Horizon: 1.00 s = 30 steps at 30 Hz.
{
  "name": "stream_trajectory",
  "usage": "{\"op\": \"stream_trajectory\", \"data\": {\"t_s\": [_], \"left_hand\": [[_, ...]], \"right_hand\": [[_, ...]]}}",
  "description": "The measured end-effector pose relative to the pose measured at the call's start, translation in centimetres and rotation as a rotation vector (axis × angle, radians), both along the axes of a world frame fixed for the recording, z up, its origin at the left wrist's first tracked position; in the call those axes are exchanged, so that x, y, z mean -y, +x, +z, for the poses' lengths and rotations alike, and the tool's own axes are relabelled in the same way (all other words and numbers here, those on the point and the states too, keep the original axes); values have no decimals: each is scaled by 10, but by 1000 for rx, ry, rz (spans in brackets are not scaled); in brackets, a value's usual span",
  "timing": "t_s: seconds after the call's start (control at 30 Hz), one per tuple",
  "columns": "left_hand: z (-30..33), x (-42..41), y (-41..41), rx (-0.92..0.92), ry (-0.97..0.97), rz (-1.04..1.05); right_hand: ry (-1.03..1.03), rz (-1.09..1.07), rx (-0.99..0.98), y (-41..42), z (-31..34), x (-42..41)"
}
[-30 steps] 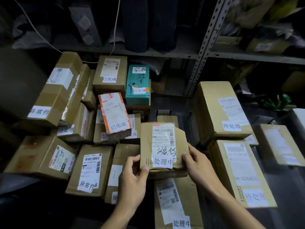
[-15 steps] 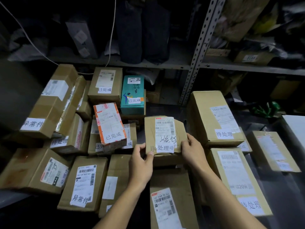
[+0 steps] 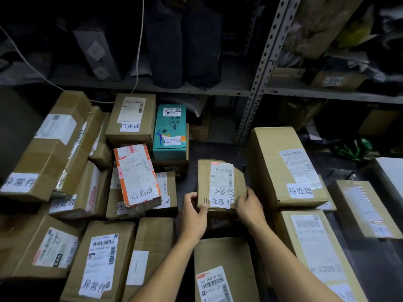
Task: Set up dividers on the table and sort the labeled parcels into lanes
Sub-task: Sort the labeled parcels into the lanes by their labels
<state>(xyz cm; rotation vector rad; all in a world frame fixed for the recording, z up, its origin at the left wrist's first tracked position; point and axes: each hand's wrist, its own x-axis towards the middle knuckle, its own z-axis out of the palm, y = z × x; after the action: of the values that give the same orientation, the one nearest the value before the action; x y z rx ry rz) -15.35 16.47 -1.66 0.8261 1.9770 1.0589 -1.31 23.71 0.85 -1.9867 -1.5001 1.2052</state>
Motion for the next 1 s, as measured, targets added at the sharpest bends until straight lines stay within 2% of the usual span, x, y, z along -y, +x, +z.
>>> {"op": "stream_trajectory", "data": {"t_s": [0.27, 0.43, 0.53, 0.73, 0.83, 0.9, 1.0], "left_hand": [[-3, -2, -5, 48, -4, -7], [-5, -2, -12, 54, 4, -28], [-3, -2, -17, 47, 28, -19], [17, -10, -39, 22, 145, 6], [34, -8, -61, -10, 289, 97], [42, -2, -81, -115, 382, 244], [41, 10, -118, -208, 338, 442]], "right_hand": [[102, 40, 48, -10, 9, 3], [306, 89, 125, -20, 19, 1], [403, 119, 87, -27, 25, 1], [327, 131, 47, -49, 34, -3], [374, 213, 14, -72, 39, 0], [366, 308, -40, -93, 39, 3], [231, 461, -108, -127, 33, 9]]}}
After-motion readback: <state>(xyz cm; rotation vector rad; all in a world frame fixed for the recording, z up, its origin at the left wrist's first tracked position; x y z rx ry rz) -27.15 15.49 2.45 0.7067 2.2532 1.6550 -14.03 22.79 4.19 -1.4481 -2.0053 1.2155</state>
